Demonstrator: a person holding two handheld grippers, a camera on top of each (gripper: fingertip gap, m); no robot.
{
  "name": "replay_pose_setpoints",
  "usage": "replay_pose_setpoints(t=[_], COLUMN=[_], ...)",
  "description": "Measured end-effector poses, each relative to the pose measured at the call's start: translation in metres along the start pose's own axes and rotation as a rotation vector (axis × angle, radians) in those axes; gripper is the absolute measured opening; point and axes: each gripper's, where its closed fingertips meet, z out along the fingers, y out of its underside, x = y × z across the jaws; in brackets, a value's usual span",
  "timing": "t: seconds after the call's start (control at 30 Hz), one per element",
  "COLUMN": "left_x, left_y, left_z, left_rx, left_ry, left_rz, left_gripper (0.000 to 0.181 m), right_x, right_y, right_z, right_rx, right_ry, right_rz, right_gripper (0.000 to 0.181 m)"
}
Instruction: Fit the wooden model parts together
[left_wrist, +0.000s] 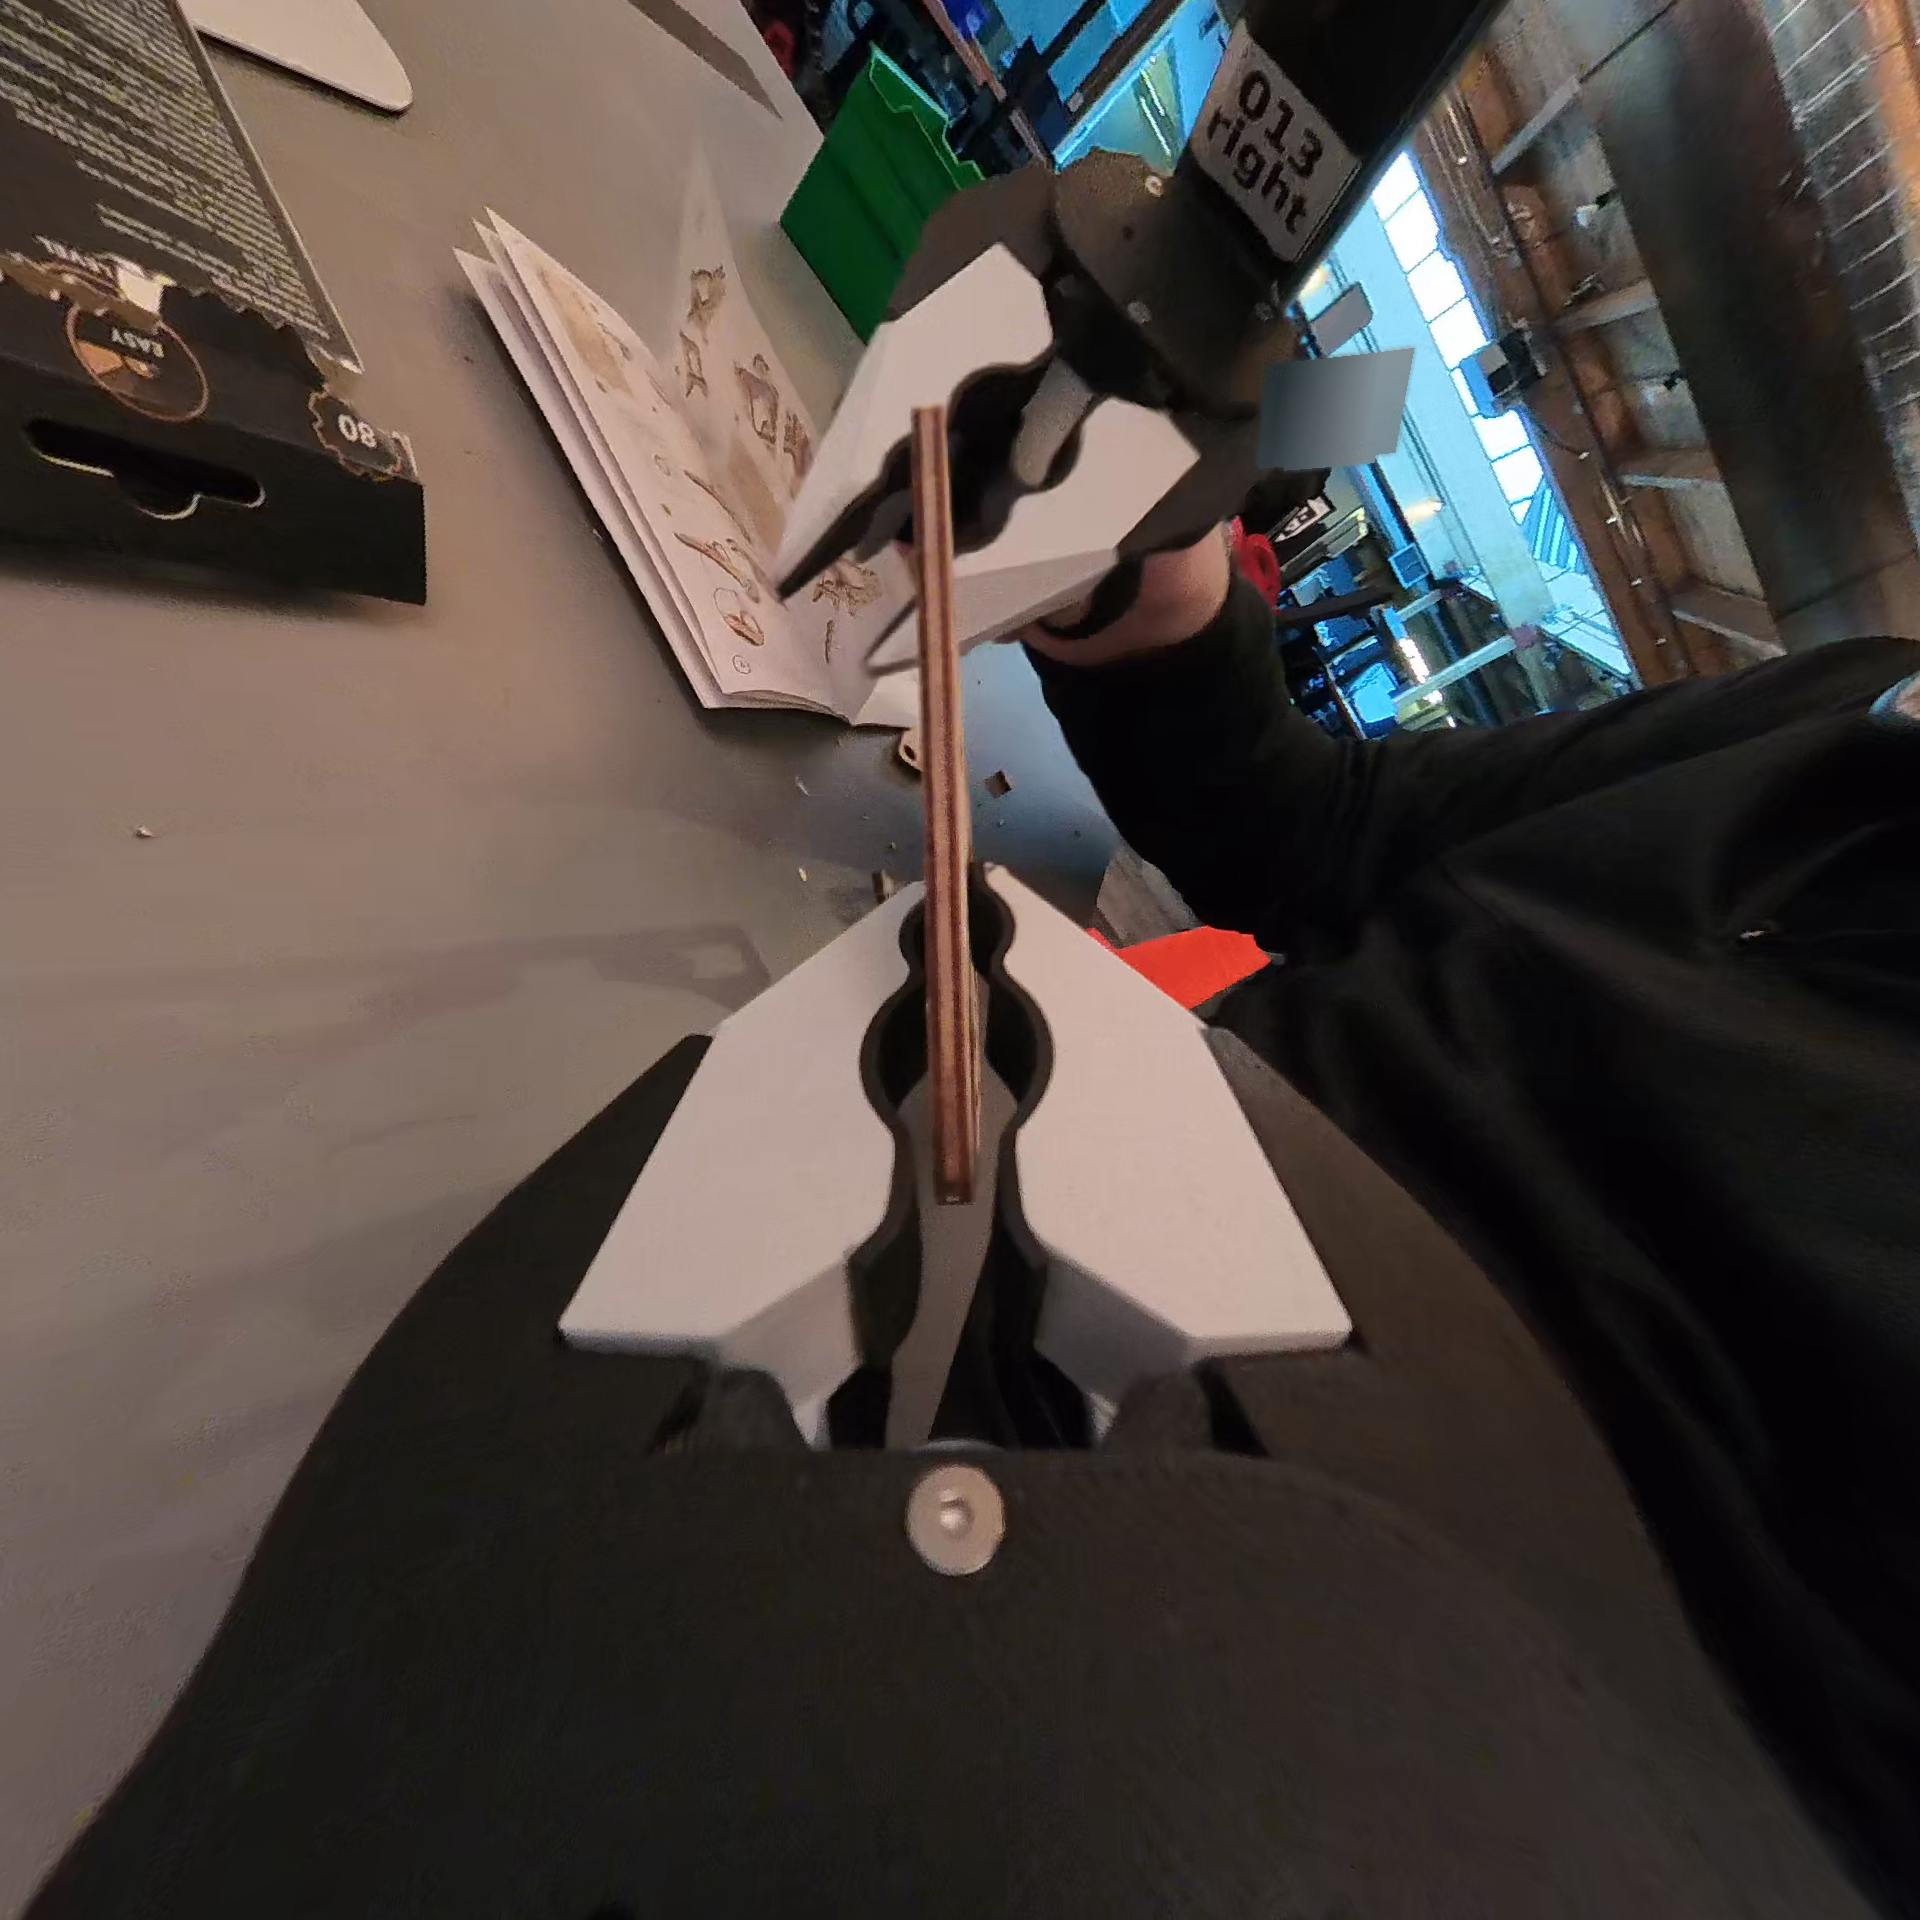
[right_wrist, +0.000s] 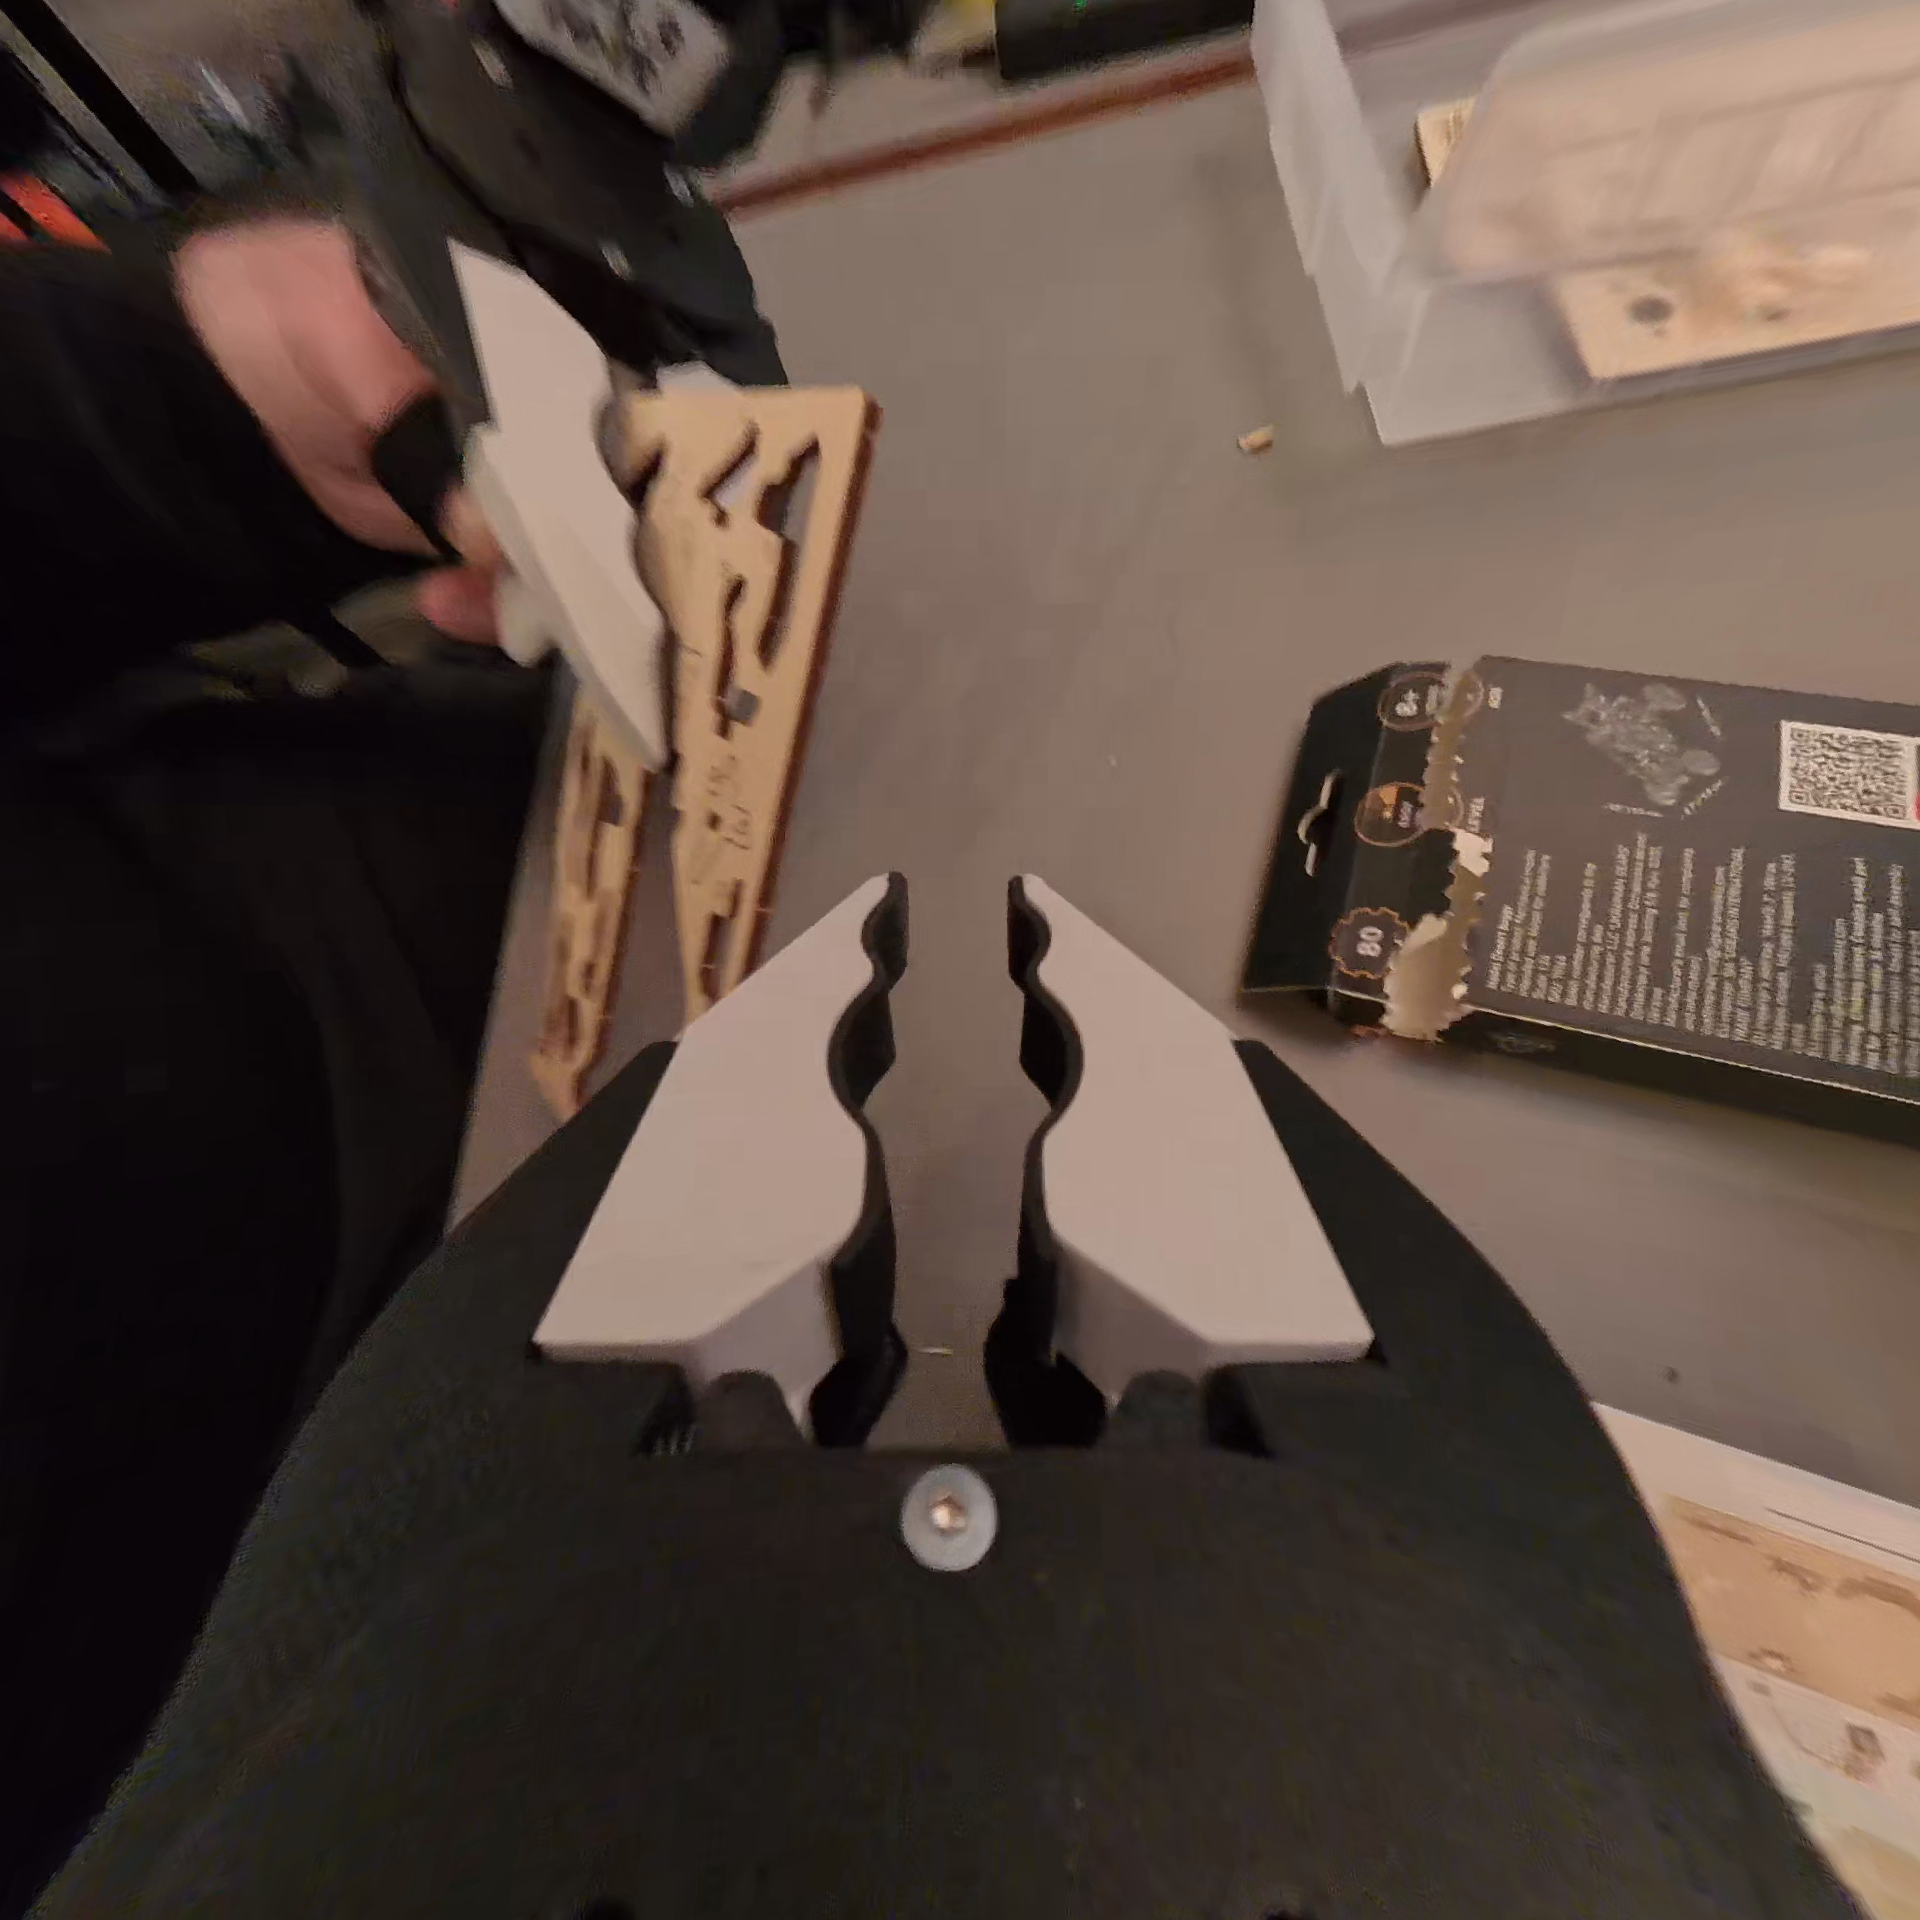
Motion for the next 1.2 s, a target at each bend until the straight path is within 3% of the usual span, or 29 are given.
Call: replay_pose_setpoints(t=[0.03, 0.23, 0.33, 0.7, 1.2], left_x=[0.0, 0.008, 0.008, 0.01, 0.005], left_y=[0.001, 0.006, 0.011, 0.008, 0.007], left_z=[0.001, 0.007, 0.009, 0.001, -0.003], left_rx=[-0.007, -0.024, -0.043, -0.006, -0.06], left_ry=[-0.012, -0.023, -0.05, -0.125, -0.213], left_rz=[0.008, 0.076, 0.132, 0.165, 0.21], left_gripper=[0.001, 0.001, 0.001, 0.001, 0.001], right_x=[-0.005, -0.041, -0.053, -0.057, -0.051], right_y=[-0.004, -0.002, 0.001, -0.006, -0.017], right_z=[-0.005, 0.001, 0.009, 0.014, 0.019], right_rx=[0.033, 0.099, 0.115, 0.213, 0.257], right_ry=[-0.03, -0.106, -0.109, -0.106, -0.147], right_rz=[0.026, 0.081, 0.078, 0.112, 0.096], right_gripper=[0.017, 0.026, 0.017, 0.013, 0.014])
